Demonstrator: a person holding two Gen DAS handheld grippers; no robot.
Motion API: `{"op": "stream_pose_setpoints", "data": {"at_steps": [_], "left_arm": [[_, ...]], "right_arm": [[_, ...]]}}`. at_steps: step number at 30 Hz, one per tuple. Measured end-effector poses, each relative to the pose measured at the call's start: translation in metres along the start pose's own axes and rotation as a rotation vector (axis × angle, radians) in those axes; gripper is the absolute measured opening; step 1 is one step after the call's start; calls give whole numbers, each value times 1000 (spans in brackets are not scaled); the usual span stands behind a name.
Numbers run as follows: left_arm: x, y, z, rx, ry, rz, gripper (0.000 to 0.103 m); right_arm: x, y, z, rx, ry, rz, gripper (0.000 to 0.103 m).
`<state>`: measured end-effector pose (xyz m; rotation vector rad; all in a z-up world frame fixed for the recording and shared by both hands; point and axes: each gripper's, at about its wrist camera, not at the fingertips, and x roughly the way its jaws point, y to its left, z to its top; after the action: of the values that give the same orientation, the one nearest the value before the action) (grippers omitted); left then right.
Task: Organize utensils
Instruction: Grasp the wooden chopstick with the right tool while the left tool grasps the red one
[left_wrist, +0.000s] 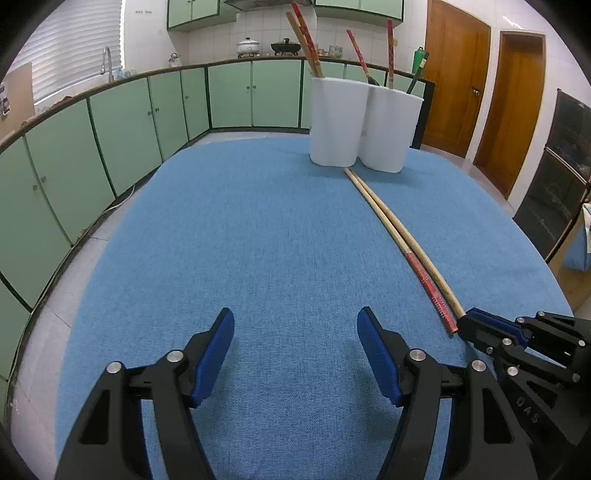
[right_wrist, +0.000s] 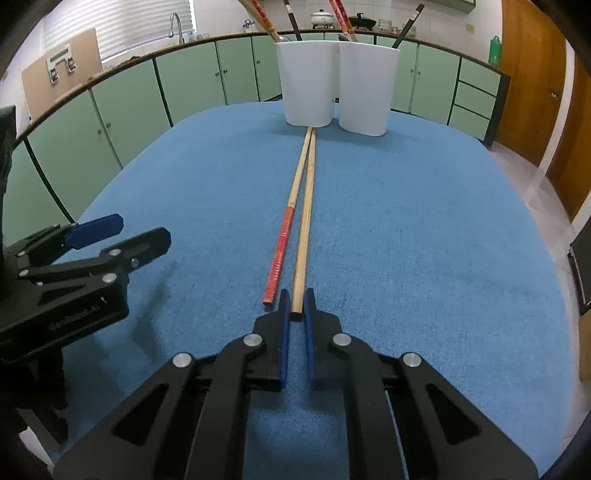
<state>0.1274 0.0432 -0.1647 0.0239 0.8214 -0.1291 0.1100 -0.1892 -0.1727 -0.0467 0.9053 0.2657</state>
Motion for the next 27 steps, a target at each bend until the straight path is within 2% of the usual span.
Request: {"op": "stream_pose_setpoints", "data": {"at_steps": [5,13,23,27], "left_arm": [[1,-7,1,21,5,-1,68],[0,-32,5,23,6,-92,68],[9,-69,6,59,40,-150,68],[20,-76,5,62,76,-135,68]], "right_arm": [[-7,-20,-3,52,-11,-20,6],[-13,-64,-8,133,-7,-72,6],[-14,-89,-13,164,-5,-50,6],[-14,-90,-13,171,-5,-35,6]]}}
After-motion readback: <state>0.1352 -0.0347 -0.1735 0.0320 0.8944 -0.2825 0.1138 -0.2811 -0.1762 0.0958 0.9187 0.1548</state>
